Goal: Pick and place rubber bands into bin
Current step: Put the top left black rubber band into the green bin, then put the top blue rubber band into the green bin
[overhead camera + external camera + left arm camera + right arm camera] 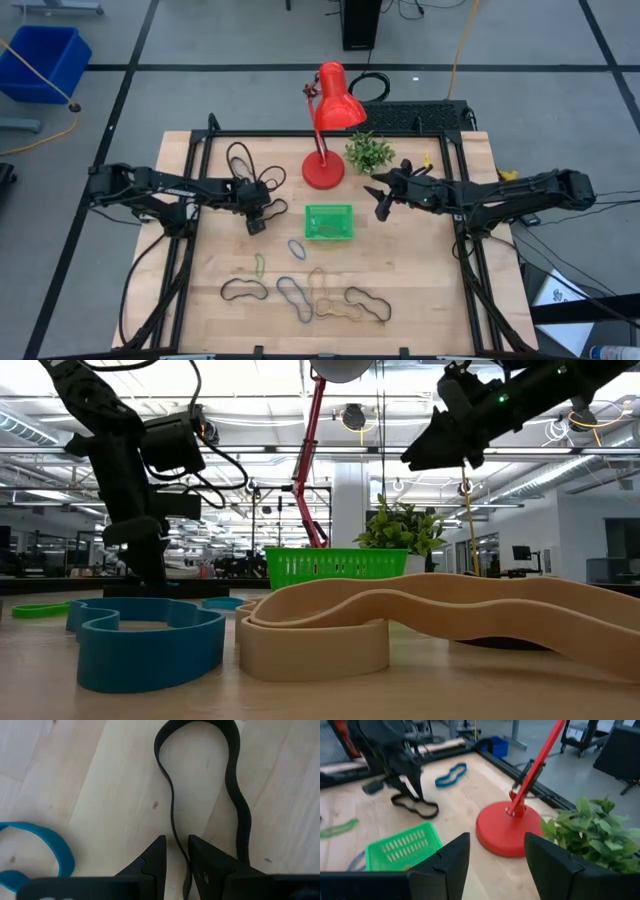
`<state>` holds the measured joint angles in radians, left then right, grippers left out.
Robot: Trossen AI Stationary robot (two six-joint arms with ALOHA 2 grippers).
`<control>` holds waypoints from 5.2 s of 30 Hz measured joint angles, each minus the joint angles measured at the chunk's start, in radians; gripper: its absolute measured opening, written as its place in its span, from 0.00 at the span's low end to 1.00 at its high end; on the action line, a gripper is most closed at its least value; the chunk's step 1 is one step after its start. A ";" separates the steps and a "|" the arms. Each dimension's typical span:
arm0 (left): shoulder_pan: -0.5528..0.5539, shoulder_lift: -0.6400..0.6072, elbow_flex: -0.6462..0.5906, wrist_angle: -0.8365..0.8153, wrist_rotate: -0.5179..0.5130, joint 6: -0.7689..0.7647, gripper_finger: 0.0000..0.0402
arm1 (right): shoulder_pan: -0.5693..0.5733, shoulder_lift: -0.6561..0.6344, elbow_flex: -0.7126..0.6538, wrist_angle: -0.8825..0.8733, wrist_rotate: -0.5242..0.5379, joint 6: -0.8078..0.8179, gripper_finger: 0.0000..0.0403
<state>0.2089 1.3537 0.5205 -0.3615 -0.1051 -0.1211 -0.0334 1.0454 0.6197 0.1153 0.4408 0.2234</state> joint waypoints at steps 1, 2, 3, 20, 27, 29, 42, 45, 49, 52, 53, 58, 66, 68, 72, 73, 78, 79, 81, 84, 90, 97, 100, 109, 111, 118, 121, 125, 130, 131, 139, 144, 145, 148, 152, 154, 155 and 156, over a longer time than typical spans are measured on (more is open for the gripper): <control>0.000 0.000 0.000 -0.001 0.000 0.000 0.22 | 0.000 0.000 -0.002 0.010 0.000 -0.001 0.45; 0.000 0.000 0.000 0.000 0.000 0.000 0.22 | 0.000 0.000 -0.003 0.013 0.000 0.000 0.45; 0.000 0.000 0.000 0.000 0.000 0.000 0.22 | 0.000 0.000 -0.003 0.016 0.000 0.000 0.45; 0.002 -0.019 -0.004 -0.006 0.069 -0.004 0.02 | 0.000 0.000 -0.003 0.038 0.000 -0.029 0.45; 0.000 -0.157 -0.003 -0.002 0.129 -0.054 0.01 | 0.000 0.000 -0.003 0.038 0.000 -0.030 0.45; -0.001 -0.206 0.016 -0.012 0.133 -0.064 0.01 | 0.000 0.000 -0.003 0.038 0.000 -0.031 0.45; -0.002 -0.401 0.234 0.114 0.207 -0.013 0.02 | 0.000 0.000 -0.003 0.042 0.000 -0.054 0.45; -0.013 -0.398 0.258 0.179 0.240 0.025 0.01 | 0.000 0.000 -0.003 0.048 0.000 -0.054 0.45; -0.043 -0.375 0.265 0.286 0.247 0.049 0.02 | 0.000 0.000 -0.003 0.073 0.000 -0.055 0.45; -0.067 -0.344 0.265 0.338 0.248 0.068 0.01 | 0.000 0.000 -0.003 0.102 0.000 -0.066 0.45; -0.076 -0.328 0.265 0.358 0.255 0.069 0.01 | 0.000 0.000 -0.003 0.111 0.000 -0.076 0.45; -0.122 -0.226 0.265 0.452 0.266 0.070 0.02 | 0.000 0.000 -0.003 0.136 0.000 -0.104 0.45; -0.160 -0.035 0.265 0.545 0.266 0.066 0.03 | 0.000 0.000 -0.003 0.150 0.000 -0.108 0.45; -0.164 0.006 0.265 0.565 0.266 0.066 0.02 | 0.000 0.000 -0.003 0.150 0.000 -0.108 0.45; -0.165 0.081 0.265 0.579 0.264 0.052 0.02 | 0.000 0.000 -0.003 0.150 0.000 -0.106 0.45; -0.165 0.097 0.265 0.584 0.261 0.047 0.03 | 0.000 0.000 -0.003 0.150 0.000 -0.106 0.45; -0.165 0.167 0.265 0.607 0.261 0.039 0.02 | 0.000 0.000 -0.003 0.150 0.000 -0.105 0.45; -0.165 0.178 0.265 0.606 0.261 0.039 0.02 | 0.000 0.000 -0.003 0.150 0.000 -0.105 0.45; -0.165 0.201 0.265 0.608 0.261 0.038 0.02 | 0.000 0.000 -0.003 0.150 0.000 -0.105 0.45; -0.165 0.234 0.265 0.610 0.261 0.036 0.05 | 0.000 0.000 -0.003 0.150 0.000 -0.105 0.45; -0.165 0.277 0.265 0.630 0.261 0.002 0.08 | 0.000 0.000 -0.003 0.150 0.000 -0.105 0.45; -0.164 0.280 0.265 0.658 0.260 0.007 0.06 | 0.000 0.000 -0.003 0.147 0.000 -0.105 0.45; -0.164 0.280 0.265 0.663 0.257 0.006 0.04 | 0.000 0.000 -0.003 0.147 0.000 -0.105 0.45; -0.164 0.280 0.265 0.663 0.227 0.011 0.13 | 0.000 0.000 -0.003 0.145 0.000 -0.105 0.45; -0.164 0.280 0.265 0.662 0.230 0.009 0.18 | 0.000 0.000 -0.003 0.145 0.000 -0.105 0.45; -0.142 0.185 0.266 0.579 0.288 0.018 0.31 | 0.000 0.000 -0.003 0.142 0.000 -0.105 0.45; -0.114 0.092 0.266 0.483 0.278 0.042 0.32 | 0.000 0.000 -0.003 0.142 0.000 -0.105 0.45; -0.078 -0.043 0.266 0.342 0.261 0.040 0.32 | 0.000 0.000 -0.003 0.142 0.000 -0.105 0.45; -0.061 -0.179 0.266 0.275 0.260 -0.046 0.32 | 0.000 0.000 -0.003 0.141 0.000 -0.105 0.45; -0.059 -0.201 0.266 0.269 0.262 -0.040 0.32 | 0.000 0.000 -0.003 0.141 0.000 -0.105 0.45; -0.064 -0.297 0.266 -0.020 -0.093 0.042 0.32 | 0.001 0.000 -0.003 0.141 0.000 -0.105 0.45; -0.010 -0.269 0.266 -0.308 -0.114 -0.163 0.32 | 0.001 0.000 -0.003 0.142 0.000 -0.105 0.45; 0.001 -0.255 0.266 -0.351 -0.113 -0.196 0.32 | 0.001 0.000 -0.003 0.142 0.000 -0.107 0.45; 0.034 -0.215 0.265 -0.395 -0.128 -0.257 0.32 | 0.000 0.000 -0.003 0.142 0.001 -0.116 0.45; 0.081 -0.145 0.265 -0.370 -0.117 -0.275 0.32 | 0.000 0.000 -0.003 0.148 0.002 -0.116 0.45; 0.105 -0.101 0.266 -0.368 -0.087 -0.277 0.32 | 0.000 0.000 -0.003 0.150 0.002 -0.115 0.45; 0.117 -0.079 0.266 -0.372 -0.076 -0.278 0.32 | 0.000 0.000 -0.003 0.150 0.002 -0.114 0.45; 0.128 -0.055 0.266 -0.369 -0.070 -0.283 0.32 | 0.000 0.000 -0.003 0.150 0.002 -0.114 0.45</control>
<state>0.3371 1.2987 0.7864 -0.7307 -0.1750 -0.4046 -0.0338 1.0454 0.6167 0.2653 0.4423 0.1093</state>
